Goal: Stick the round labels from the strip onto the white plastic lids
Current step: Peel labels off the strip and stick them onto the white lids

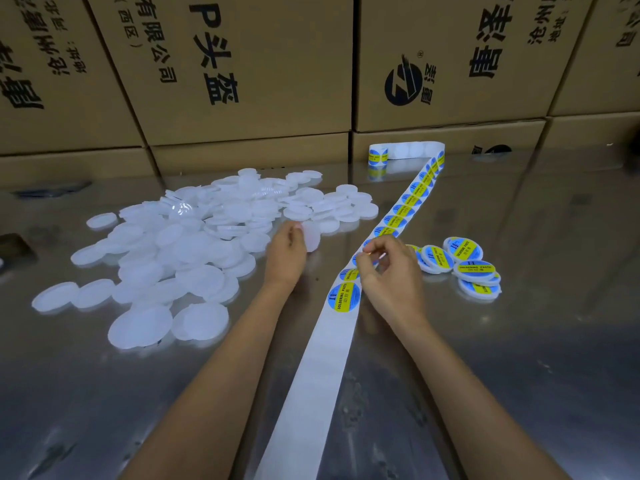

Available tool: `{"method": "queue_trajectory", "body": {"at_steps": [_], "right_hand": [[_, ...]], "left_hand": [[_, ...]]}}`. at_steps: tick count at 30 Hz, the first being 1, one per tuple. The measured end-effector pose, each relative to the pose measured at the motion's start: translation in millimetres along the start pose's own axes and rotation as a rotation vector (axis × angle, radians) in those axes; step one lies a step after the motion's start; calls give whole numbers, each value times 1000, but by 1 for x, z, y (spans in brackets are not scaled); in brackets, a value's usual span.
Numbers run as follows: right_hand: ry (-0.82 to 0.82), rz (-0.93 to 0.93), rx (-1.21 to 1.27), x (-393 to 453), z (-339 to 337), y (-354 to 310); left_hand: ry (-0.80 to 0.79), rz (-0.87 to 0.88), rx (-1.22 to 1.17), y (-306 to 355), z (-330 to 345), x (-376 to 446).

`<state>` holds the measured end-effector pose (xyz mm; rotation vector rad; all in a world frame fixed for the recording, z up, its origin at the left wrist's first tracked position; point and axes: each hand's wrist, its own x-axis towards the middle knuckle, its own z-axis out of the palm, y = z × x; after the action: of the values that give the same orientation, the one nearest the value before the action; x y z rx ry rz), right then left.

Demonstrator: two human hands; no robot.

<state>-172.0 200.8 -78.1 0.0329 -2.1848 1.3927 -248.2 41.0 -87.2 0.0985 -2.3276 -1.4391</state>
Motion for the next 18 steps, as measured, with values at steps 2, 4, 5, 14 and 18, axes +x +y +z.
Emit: {"method": "queue_trajectory", "body": {"at_steps": [2,4,5,14,18], "right_hand": [[-85,-176,-152,-4,-2,-2],[-211,-205,-213,-8,-6,-2],[-275,-189,-227,-10,-8,-1],[-463,-164,-281,-19,-12,-2],[-473,-154,-258,-19,-11,-4]], "left_hand": [[77,-168,-210,-1,-10,-5],[80,-270,-412,-2,-18,-12],[69,-298,-490,-1,-21,-18],[-239,-497,-1064,9,-52,-57],[-237,-416,-867,11,-47,-59]]}}
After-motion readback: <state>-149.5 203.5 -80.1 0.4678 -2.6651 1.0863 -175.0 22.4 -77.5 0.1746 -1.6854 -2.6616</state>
